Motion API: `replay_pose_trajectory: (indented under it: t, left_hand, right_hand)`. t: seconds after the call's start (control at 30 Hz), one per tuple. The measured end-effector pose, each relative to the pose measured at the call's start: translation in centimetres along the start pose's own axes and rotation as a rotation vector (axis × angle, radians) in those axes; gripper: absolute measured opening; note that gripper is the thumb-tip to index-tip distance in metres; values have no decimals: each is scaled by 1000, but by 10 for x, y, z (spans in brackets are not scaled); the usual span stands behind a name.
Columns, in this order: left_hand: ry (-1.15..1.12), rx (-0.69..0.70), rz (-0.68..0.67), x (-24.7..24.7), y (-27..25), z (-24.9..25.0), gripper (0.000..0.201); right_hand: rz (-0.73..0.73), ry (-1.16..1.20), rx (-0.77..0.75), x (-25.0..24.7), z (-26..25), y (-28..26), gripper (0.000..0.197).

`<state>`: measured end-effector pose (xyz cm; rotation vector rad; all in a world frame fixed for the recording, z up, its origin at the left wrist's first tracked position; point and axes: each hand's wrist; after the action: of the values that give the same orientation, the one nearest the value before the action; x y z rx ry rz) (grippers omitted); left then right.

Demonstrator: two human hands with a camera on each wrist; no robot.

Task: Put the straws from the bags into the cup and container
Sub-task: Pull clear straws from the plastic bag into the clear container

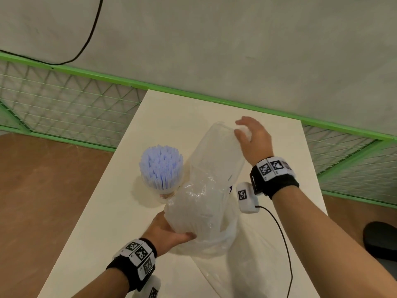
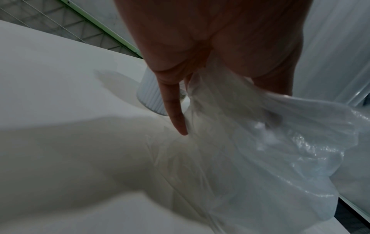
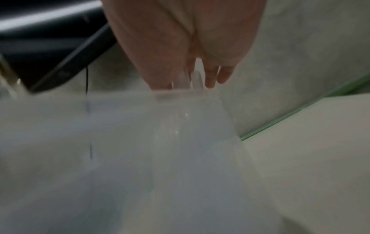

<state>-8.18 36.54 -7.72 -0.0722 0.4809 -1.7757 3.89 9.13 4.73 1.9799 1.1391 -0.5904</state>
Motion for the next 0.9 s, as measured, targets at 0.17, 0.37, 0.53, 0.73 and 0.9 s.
replay_pose_trajectory:
  t: [0.17, 0.37, 0.53, 0.73, 0.9]
  left_hand:
    - [36, 5, 10, -1, 0, -1, 76]
    - [36, -2, 7, -1, -1, 1, 70]
    - [33, -7, 0, 0, -1, 0, 65]
    - [13, -24, 8, 1, 0, -1, 68]
    - [-5, -52, 4, 0, 0, -5, 82]
  right_hand:
    - [-325, -282, -85, 10, 5, 1, 59]
    - [-573, -654, -268, 14, -2, 2, 77]
    - [-292, -153, -174, -13, 3, 12, 56]
    - [163, -53, 100, -43, 77, 12, 48]
    - [-415, -370, 200, -7, 148, -18, 68]
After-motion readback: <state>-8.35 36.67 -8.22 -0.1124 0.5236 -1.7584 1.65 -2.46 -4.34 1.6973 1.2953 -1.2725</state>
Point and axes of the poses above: each hand's wrist, its own y-axis towards the middle knuckle, its own x-axis out of the palm, z = x × y, and after that the axes turned 9 degrees about z, right-handed
